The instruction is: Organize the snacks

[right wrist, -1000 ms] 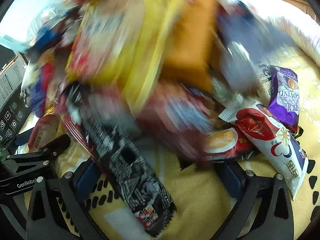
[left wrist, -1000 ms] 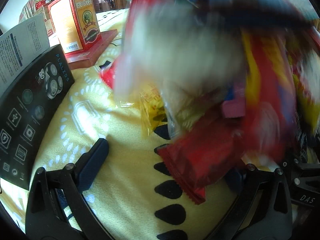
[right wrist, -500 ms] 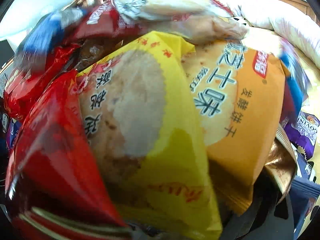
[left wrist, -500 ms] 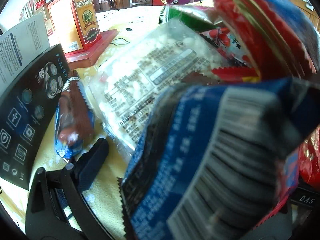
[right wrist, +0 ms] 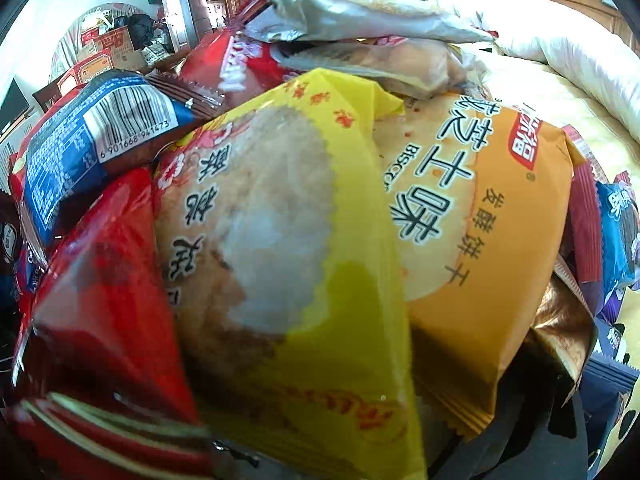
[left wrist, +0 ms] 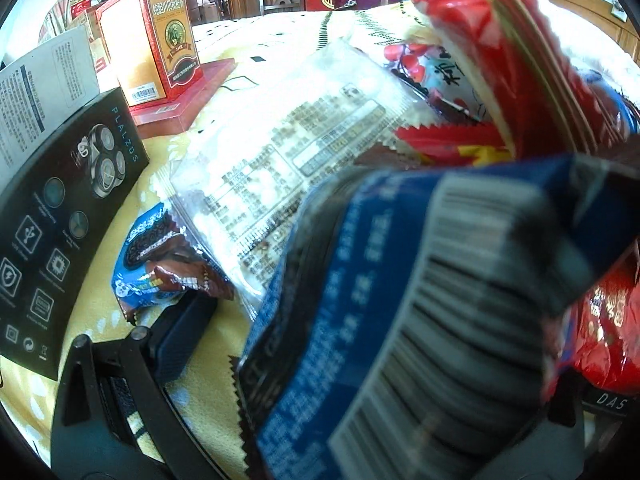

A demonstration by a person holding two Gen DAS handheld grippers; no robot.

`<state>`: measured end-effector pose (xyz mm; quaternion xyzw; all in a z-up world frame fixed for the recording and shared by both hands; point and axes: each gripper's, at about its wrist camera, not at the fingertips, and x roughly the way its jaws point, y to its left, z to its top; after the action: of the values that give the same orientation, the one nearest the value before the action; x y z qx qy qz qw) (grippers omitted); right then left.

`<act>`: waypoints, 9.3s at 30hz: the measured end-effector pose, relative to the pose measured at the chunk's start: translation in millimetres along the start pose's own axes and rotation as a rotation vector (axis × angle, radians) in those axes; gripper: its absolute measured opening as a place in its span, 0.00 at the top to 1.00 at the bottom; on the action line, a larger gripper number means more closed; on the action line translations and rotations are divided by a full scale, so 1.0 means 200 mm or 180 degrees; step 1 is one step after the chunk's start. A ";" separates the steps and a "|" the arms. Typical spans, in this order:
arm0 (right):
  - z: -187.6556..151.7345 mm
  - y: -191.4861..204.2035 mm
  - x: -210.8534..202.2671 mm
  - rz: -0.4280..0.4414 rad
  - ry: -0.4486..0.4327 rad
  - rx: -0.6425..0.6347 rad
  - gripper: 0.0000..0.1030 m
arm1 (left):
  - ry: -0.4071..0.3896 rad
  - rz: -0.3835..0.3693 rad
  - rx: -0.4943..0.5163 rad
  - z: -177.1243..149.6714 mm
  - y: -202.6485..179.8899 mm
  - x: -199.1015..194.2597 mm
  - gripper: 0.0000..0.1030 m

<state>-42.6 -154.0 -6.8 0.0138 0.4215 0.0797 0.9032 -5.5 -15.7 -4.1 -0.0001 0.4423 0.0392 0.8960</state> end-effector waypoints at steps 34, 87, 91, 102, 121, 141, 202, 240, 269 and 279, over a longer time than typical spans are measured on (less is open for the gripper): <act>-0.14 -0.09 -0.65 0.0364 0.0296 0.0207 0.00 | -0.0010 -0.0011 -0.0001 0.00 -0.01 -0.03 0.00; -0.04 0.34 -0.56 0.1225 0.0224 -0.0463 0.00 | 0.0237 -0.1515 -0.0526 -0.26 0.68 -0.43 0.61; -0.02 0.35 -0.54 0.1227 0.0239 -0.0375 0.00 | 0.0284 -0.1859 -0.0987 -0.27 0.73 -0.34 0.24; 0.06 0.46 -0.60 0.1157 0.0052 -0.0724 0.00 | 0.0271 -0.1659 -0.0664 -0.23 0.62 -0.35 0.59; 0.66 -0.04 -0.34 0.0403 0.0279 -0.0819 0.00 | 0.0157 -0.1867 -0.0535 -0.16 0.66 -0.46 0.63; 0.66 -0.12 -0.28 0.0413 0.0257 -0.0688 0.21 | 0.0116 -0.1811 -0.0309 -0.19 0.62 -0.45 0.10; 0.87 2.36 -0.66 0.2543 -0.0049 -0.1588 0.20 | -0.0645 0.0167 -0.1811 0.17 2.28 -0.95 0.47; 0.66 1.95 -0.81 0.2041 -0.0574 -0.1485 0.00 | -0.0976 -0.0037 -0.2024 0.18 2.22 -1.05 0.07; 0.24 0.68 -0.17 0.0143 0.0415 -0.1976 0.01 | 0.0358 -0.1615 -0.0738 -0.01 0.90 -0.63 0.05; 0.15 0.70 -0.20 0.0298 0.0408 -0.1926 0.09 | 0.0725 -0.1705 -0.0715 -0.06 0.74 -0.48 0.05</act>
<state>-64.1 -21.1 56.4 -0.2413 0.4336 0.2438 0.8333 -84.1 125.1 69.8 -0.2200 0.5170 -0.1499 0.8135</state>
